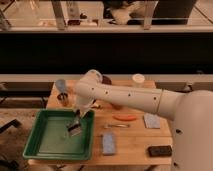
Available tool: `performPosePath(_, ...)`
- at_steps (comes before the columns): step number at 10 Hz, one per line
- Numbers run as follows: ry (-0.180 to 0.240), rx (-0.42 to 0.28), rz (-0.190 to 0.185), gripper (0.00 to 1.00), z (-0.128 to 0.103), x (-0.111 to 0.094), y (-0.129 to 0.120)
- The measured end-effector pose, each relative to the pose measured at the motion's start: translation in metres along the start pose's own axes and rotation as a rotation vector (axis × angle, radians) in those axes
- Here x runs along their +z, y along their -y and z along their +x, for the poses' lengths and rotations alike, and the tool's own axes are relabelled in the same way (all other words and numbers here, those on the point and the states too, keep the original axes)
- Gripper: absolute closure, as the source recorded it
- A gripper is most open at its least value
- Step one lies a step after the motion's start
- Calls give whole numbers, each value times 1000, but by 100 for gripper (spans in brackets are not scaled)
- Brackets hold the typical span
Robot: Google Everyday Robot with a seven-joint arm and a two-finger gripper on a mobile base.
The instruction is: Wipe tray with brush
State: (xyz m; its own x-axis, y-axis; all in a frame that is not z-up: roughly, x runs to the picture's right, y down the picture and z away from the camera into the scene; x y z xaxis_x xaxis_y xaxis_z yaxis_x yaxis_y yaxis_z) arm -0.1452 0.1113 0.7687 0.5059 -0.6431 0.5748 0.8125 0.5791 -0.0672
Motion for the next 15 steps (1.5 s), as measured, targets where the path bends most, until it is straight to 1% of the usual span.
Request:
performPosePath(2, -74, -1, 19, 98, -1, -1, 2)
performPosePath(4, -97, -7, 33, 98, -5, 2, 5)
performPosePath(5, -100, -7, 44, 98, -6, 2, 6)
performPosePath(6, -87, 6, 84, 98, -6, 4, 6)
performPosePath(7, -47, 26, 147, 98, -4, 7, 3)
performPosePath(8, -13, 33, 188, 98, -2, 10, 1)
performPosePath(9, 9, 28, 216, 98, -1, 13, 1)
performPosePath(10, 11, 13, 235, 98, 0, 18, 3)
performPosePath(12, -29, -31, 252, 98, 5, 23, 6)
performPosePath(14, -68, -69, 256, 98, 0, 22, 13)
performPosePath(15, -101, -100, 258, 98, -4, 19, 17)
